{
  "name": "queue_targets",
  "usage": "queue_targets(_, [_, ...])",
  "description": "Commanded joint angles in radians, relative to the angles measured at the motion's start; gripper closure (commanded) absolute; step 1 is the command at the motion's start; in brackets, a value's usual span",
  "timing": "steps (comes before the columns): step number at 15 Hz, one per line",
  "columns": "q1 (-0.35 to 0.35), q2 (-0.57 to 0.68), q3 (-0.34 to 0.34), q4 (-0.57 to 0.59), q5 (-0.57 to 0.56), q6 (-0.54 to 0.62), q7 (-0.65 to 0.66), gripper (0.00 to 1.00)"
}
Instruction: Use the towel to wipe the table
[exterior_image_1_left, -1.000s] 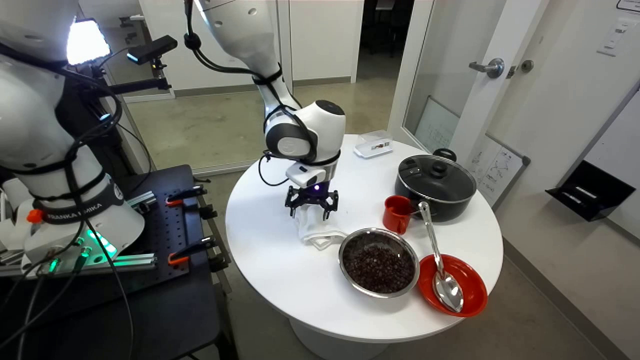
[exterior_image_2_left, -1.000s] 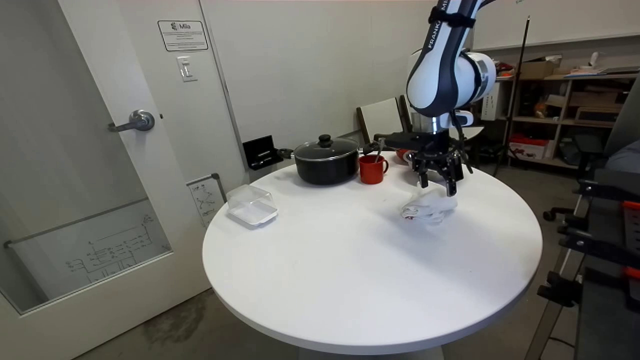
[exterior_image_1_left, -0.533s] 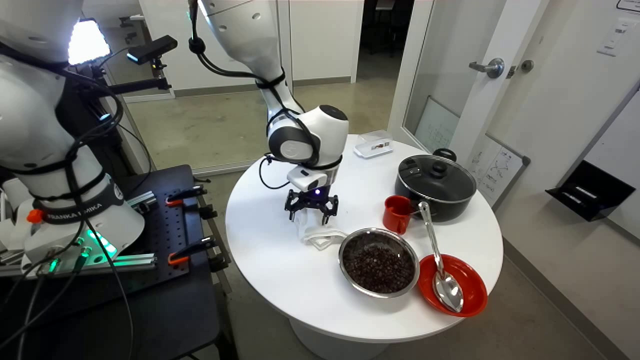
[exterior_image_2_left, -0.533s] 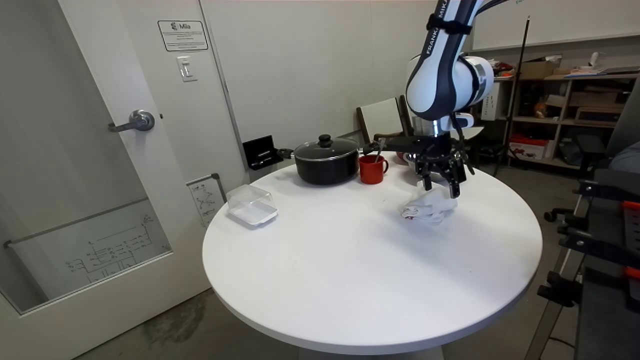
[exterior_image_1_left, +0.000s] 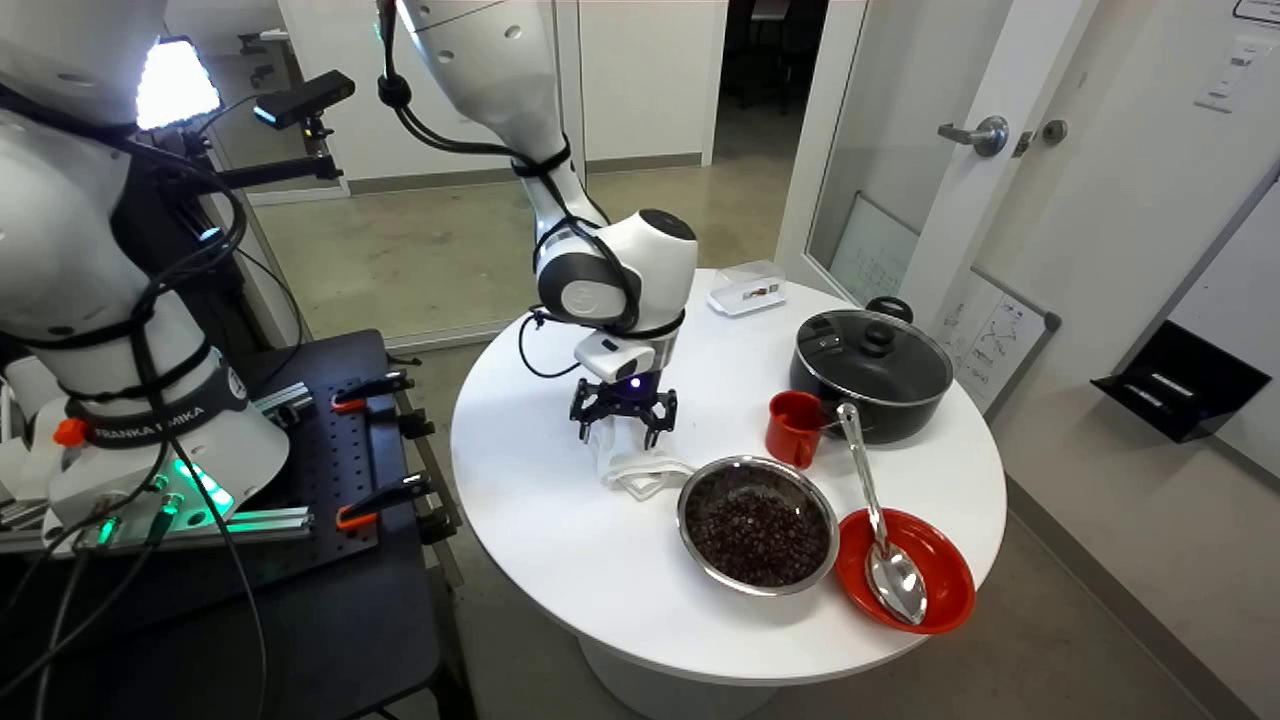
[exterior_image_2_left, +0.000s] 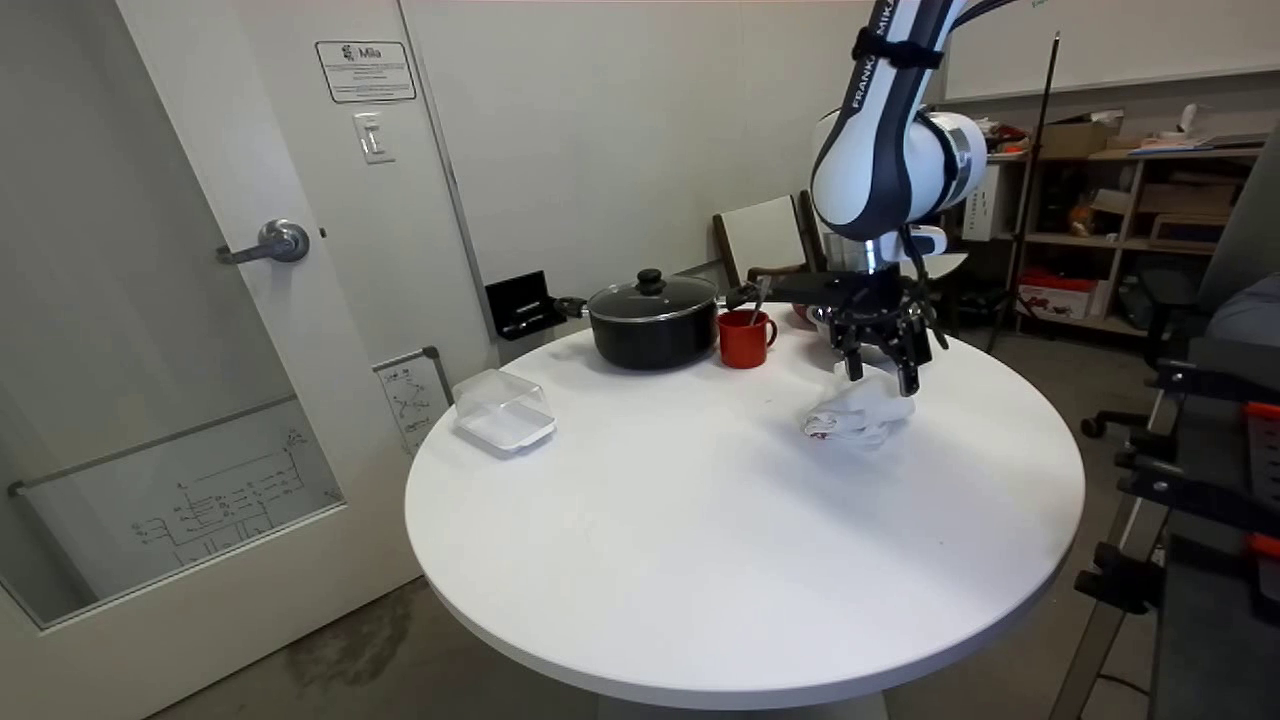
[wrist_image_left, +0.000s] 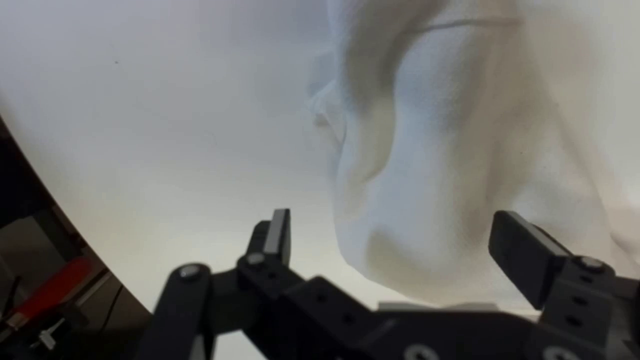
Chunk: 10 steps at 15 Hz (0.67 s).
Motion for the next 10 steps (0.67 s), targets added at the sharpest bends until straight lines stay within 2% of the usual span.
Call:
queue_targets(1, [0.01, 0.002, -0.009, 0.003, 0.012, -0.004, -0.008, 0.0])
queue_targets(4, [0.01, 0.002, -0.009, 0.004, 0.012, -0.004, -0.008, 0.0])
queue_targets(7, [-0.011, 0.004, 0.012, -0.037, 0.043, 0.144, -0.025, 0.0])
queue_targets(8, [0.009, 0.003, -0.009, -0.01, 0.021, 0.059, -0.011, 0.0])
queue_targets(10, [0.007, 0.005, -0.007, -0.024, 0.03, 0.108, -0.014, 0.0])
